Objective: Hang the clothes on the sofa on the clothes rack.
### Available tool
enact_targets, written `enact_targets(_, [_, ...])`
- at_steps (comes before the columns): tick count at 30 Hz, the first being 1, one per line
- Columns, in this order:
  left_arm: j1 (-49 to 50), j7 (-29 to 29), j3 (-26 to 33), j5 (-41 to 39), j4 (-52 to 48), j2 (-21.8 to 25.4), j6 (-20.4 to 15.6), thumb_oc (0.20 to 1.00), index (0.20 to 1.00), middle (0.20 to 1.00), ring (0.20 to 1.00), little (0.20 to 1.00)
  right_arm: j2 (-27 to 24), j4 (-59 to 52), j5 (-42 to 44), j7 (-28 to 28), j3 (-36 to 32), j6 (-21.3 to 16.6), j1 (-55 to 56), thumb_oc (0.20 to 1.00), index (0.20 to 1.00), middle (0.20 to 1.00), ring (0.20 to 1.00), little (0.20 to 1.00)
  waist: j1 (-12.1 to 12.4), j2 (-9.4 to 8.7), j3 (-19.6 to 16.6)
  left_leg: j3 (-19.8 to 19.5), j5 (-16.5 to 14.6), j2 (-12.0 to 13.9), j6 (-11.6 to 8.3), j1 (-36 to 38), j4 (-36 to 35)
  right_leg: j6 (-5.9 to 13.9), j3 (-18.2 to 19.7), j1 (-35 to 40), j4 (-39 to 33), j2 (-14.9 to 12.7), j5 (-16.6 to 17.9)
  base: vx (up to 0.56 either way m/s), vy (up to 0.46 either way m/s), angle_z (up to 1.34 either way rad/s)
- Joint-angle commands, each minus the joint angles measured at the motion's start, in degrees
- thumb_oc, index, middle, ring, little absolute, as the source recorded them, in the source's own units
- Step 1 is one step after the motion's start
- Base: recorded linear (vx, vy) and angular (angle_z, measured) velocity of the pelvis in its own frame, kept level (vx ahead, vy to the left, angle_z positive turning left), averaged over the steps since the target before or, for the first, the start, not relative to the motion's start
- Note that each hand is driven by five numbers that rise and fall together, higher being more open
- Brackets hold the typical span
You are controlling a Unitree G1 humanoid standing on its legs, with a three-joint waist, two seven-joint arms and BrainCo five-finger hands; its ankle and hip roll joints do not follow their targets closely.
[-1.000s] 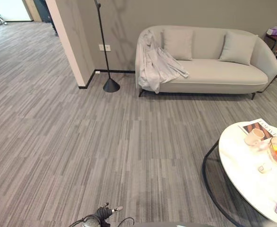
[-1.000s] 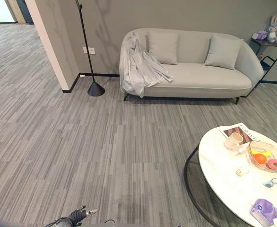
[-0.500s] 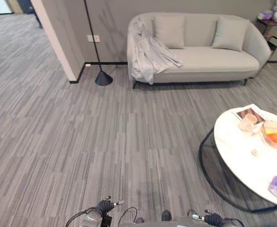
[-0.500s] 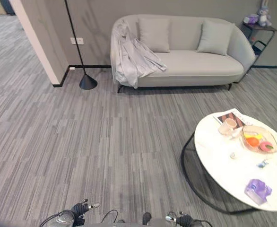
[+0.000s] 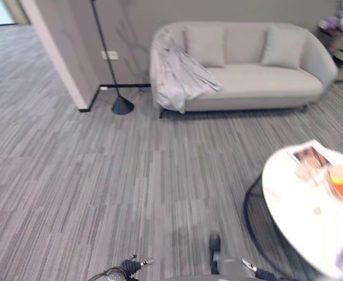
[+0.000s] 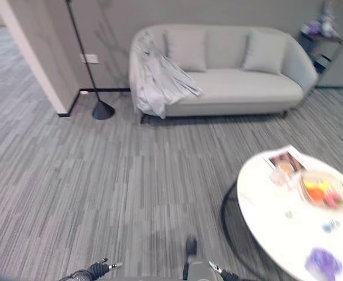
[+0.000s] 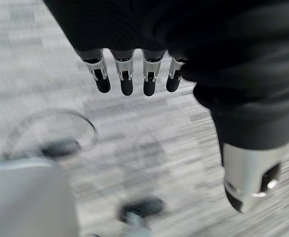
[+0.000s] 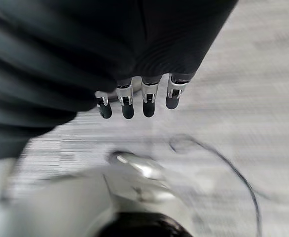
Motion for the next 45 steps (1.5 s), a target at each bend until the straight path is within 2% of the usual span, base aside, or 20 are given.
enact_targets(1, [-4.1,-0.3,1.3,-0.3,-2.5,0.9,-0.8,1.0,1.0,1.0,1.0,1.0,-0.2,-1.5,-0.8,0.1,0.9,-1.5,-1.2,1.0,1.0,1.0,1.0,1.0,-1.3,0.88,2.8,0.9,15.5,-2.0,1.39,2.2,0.7,2.06,2.2,-0.2,-6.8,-1.6,3.6,0.49,-0.428,-0.06])
enact_targets(2, [-3.8,-0.7,1.9,-1.0,-4.2,0.9,-0.4,1.0,1.0,1.0,1.0,1.0,-1.3,-3.3,-0.4,-0.2,0.8,-1.6,-1.0,1.0,1.0,1.0,1.0,1.0,-0.3,-2.18,3.1,2.3,14.4,0.1,2.2,-5.1,20.3,1.11,2.2,5.1,-6.8,-2.6,2.9,0.44,-0.486,0.07])
enact_targets(3, [-4.0,-1.0,1.9,-1.5,-4.6,1.0,-0.6,1.0,1.0,1.0,1.0,1.0,-1.6,-3.9,0.0,-0.5,0.5,-1.6,-0.9,1.0,1.0,1.0,1.0,1.0,0.4,-3.93,4.4,2.0,13.1,-0.1,2.67,-9.8,29.6,0.49,2.4,6.8,-6.8,-3.7,3.4,0.54,-0.612,0.23])
enact_targets(6, [-4.7,-1.0,2.0,-2.3,-4.3,1.2,-1.0,1.0,1.0,1.0,1.0,1.0,-2.0,-3.5,0.5,-1.0,0.8,-1.5,-2.6,1.0,1.0,1.0,1.0,1.0,3.1,-5.76,8.0,2.5,10.2,-1.6,2.96,-18.8,40.5,-0.21,2.6,12.3,-6.8,-4.0,1.8,0.22,-0.25,0.09])
enact_targets(8, [-4.7,-1.1,1.8,-2.8,-3.9,1.8,-1.4,1.0,1.0,1.0,1.0,1.0,-1.1,-4.9,1.1,-0.2,0.6,-1.8,-2.5,1.0,1.0,1.0,1.0,1.0,4.5,-6.39,8.9,4.0,9.8,-3.3,2.01,-23.8,37.3,-0.28,2.8,14.5,-6.8,-3.7,1.3,0.29,-0.106,-0.19])
enact_targets(10, [-4.3,-1.3,1.5,-2.5,-3.9,2.2,-1.2,1.0,1.0,1.0,1.0,1.0,-0.7,-5.9,1.4,0.3,0.3,-1.9,-1.8,1.0,1.0,1.0,1.0,1.0,5.7,-5.96,9.5,6.8,10.6,-3.8,0.74,-23.5,26.0,0.08,2.7,17.1,-6.8,-2.5,0.4,0.38,-0.013,-0.42])
enact_targets(12, [-4.3,-1.5,1.8,-2.2,-3.6,2.4,-1.2,1.0,1.0,1.0,1.0,1.0,0.2,-5.4,1.6,0.3,0.0,-1.8,-1.5,1.0,1.0,1.0,1.0,1.0,8.3,-4.12,9.5,7.9,14.0,-6.7,-0.21,-25.0,3.7,0.22,3.9,20.2,-6.8,0.1,-1.2,0.56,0.11,-0.23])
enact_targets(13, [-4.3,-1.2,1.9,-2.2,-2.8,2.2,-1.1,1.0,1.0,1.0,1.0,1.0,0.5,-4.6,1.6,0.1,0.2,-1.8,-1.8,1.0,1.0,1.0,1.0,1.0,9.6,-3.77,10.0,7.7,14.1,-7.4,0.02,-28.0,-1.0,0.09,4.2,21.7,-6.8,0.2,-2.1,0.43,0.114,0.13])
enact_targets(18, [-4.3,-1.1,3.9,-1.6,-0.3,2.4,-0.9,1.0,1.0,1.0,1.0,1.0,1.9,-1.1,0.8,0.2,0.4,-1.9,-2.2,1.0,1.0,1.0,1.0,1.0,11.2,-3.83,7.8,8.4,13.5,-7.1,-1.02,-30.4,-1.0,0.19,5.4,23.8,-6.8,-0.7,-1.6,0.41,0.168,-0.51])
enact_targets(19, [-3.5,-1.0,5.0,-0.9,1.0,2.4,-1.1,1.0,1.0,1.0,1.0,1.0,2.3,0.4,-0.3,0.4,0.8,-1.6,-1.6,1.0,1.0,1.0,1.0,1.0,11.3,-3.99,4.8,8.2,16.5,-7.5,-1.09,-27.9,-1.0,-0.1,6.3,25.3,-6.8,-1.8,0.1,0.61,0.352,-0.55])
enact_targets(22, [-2.8,-0.6,5.6,-0.2,2.7,3.3,-1.3,1.0,1.0,1.0,1.0,1.0,3.1,2.5,-1.3,0.6,1.1,-1.4,-1.4,1.0,1.0,1.0,1.0,1.0,11.8,-6.13,0.3,9.0,16.2,-10.0,-0.2,-23.9,-1.0,-0.45,5.6,28.4,-2.9,-5.6,2.7,0.58,0.355,-0.26])
enact_targets(25, [-3.0,-0.8,5.4,-0.1,1.7,4.0,-1.3,1.0,1.0,1.0,1.0,1.0,2.5,1.1,-1.4,1.1,1.0,-1.4,-1.6,1.0,1.0,1.0,1.0,1.0,10.7,-4.04,0.5,8.1,15.2,-10.0,0.25,-18.4,-1.0,-0.52,5.0,25.0,11.1,-5.9,2.1,0.41,0.326,-0.13])
enact_targets(26, [-3.5,-0.5,5.4,-0.2,1.5,4.3,-1.5,1.0,1.0,1.0,1.0,1.0,2.2,-0.3,-1.2,1.3,1.1,-1.3,-2.0,1.0,1.0,1.0,1.0,1.0,9.3,-1.75,2.2,7.1,14.4,-9.3,0.58,-14.1,-1.0,-1.14,5.2,19.8,21.9,-4.7,1.4,0.4,0.328,0.46])
enact_targets(28, [-4.0,-0.1,5.5,-0.5,1.2,4.7,-1.6,1.0,1.0,1.0,1.0,1.0,2.1,-1.6,-1.1,1.4,1.5,-1.2,-2.6,1.0,1.0,1.0,1.0,1.0,8.3,-0.26,4.1,6.5,14.0,-9.0,0.79,-11.1,-1.0,-1.26,4.9,14.7,26.8,-4.6,0.0,0.34,0.182,-0.25])
enact_targets(32, [-4.6,0.4,4.9,-1.1,-1.6,5.0,-1.7,1.0,1.0,1.0,1.0,1.0,1.4,-2.8,-0.7,1.2,1.1,-1.1,-2.6,1.0,1.0,1.0,1.0,1.0,7.0,-0.38,5.6,5.4,12.9,-10.4,0.43,-8.7,-1.0,-0.87,1.5,11.6,13.1,-6.9,-0.6,0.27,0.006,0.19])
enact_targets(33, [-4.5,0.5,4.4,-1.1,-2.4,5.2,-1.7,1.0,1.0,1.0,1.0,1.0,1.3,-3.4,-0.4,1.1,0.8,-1.1,-2.3,1.0,1.0,1.0,1.0,1.0,5.8,-0.32,6.2,4.1,12.2,-11.2,0.7,-7.0,-1.0,-0.53,1.9,8.9,4.3,-6.1,0.1,0.25,-0.02,0.72])
enact_targets(34, [-4.5,0.5,4.4,-1.1,-2.4,5.2,-1.7,1.0,1.0,1.0,1.0,1.0,1.3,-3.4,-0.4,1.1,0.9,-1.1,-2.3,1.0,1.0,1.0,1.0,1.0,5.8,-0.29,6.2,4.0,12.2,-11.1,0.69,-7.1,-1.0,-0.54,1.8,9.1,4.0,-6.1,0.3,0.34,-0.043,0.09])
enact_targets(35, [-4.8,0.5,3.6,-1.5,-3.0,5.5,-1.8,1.0,1.0,1.0,1.0,1.0,1.5,-3.1,0.1,0.8,0.6,-0.9,-2.2,1.0,1.0,1.0,1.0,1.0,4.1,0.22,7.3,2.8,11.1,-11.0,0.9,-5.5,-1.0,-0.38,1.9,5.4,-5.4,-5.2,0.5,0.32,-0.075,0.04])
enact_targets(37, [-5.9,0.8,2.0,-1.6,-2.6,5.3,-2.1,1.0,1.0,1.0,1.0,1.0,1.4,-2.8,0.0,0.9,1.0,-0.6,-2.7,1.0,1.0,1.0,1.0,1.0,2.6,1.08,8.3,2.5,10.4,-9.2,0.7,-3.8,-1.0,0.38,1.6,-1.0,-6.8,-6.2,-0.4,0.37,-0.151,0.68])
enact_targets(45, [-4.4,0.4,1.2,-0.2,-3.8,3.3,-2.0,1.0,1.0,1.0,1.0,1.0,-0.6,0.0,-1.0,0.1,0.4,-1.6,-1.1,1.0,1.0,1.0,1.0,1.0,1.2,-0.24,3.2,1.7,14.8,-3.1,1.21,-0.2,-1.0,1.89,1.9,4.7,-6.8,-4.4,2.6,0.34,-0.278,0.8])
